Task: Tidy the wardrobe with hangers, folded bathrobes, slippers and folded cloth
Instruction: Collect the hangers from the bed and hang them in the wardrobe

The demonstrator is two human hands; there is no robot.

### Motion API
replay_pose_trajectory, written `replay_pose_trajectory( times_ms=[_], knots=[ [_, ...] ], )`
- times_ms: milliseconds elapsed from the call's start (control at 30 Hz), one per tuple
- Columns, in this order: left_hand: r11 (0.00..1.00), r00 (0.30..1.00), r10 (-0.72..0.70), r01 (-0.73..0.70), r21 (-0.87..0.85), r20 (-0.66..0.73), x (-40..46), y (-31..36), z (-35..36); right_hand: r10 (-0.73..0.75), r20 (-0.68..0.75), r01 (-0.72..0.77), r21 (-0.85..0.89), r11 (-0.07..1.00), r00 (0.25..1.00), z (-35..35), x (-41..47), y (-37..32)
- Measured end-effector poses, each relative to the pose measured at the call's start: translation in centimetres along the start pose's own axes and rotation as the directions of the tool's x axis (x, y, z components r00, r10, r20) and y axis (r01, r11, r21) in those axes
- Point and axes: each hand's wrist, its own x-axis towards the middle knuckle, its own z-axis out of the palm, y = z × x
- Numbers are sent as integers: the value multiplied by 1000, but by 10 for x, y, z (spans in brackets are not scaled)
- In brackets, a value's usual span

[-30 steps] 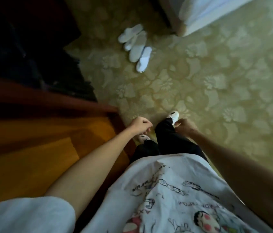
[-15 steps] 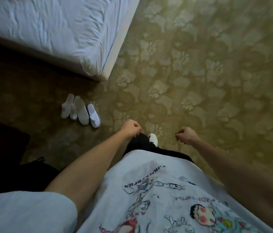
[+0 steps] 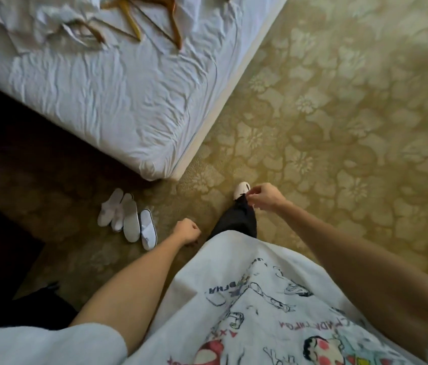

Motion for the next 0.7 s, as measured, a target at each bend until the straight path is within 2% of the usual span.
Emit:
replay_pose_trajectory(
  times_ms=[200, 367, 467, 567, 700],
  knots=[
    [992, 996, 86, -86, -89, -11, 49, 178, -100, 101, -74, -102, -9, 995, 992, -149, 58, -13],
    [963, 967, 250, -242, -121, 58, 83, 354, -152, 250, -164, -225, 156, 962, 954, -268, 94, 19],
    [939, 933, 339, -327, -105, 118, 106, 452, -174, 318, -158, -285, 201, 937, 935, -337, 122, 41],
    [931, 922, 364, -355, -84, 135, 135, 539, -195, 380, -153, -346, 206, 915, 912, -409, 161, 55],
    [946, 946, 320, -317, -62, 57, 178, 621, -231, 354, -158, -331, 157, 931, 922, -513, 222, 41]
  ],
)
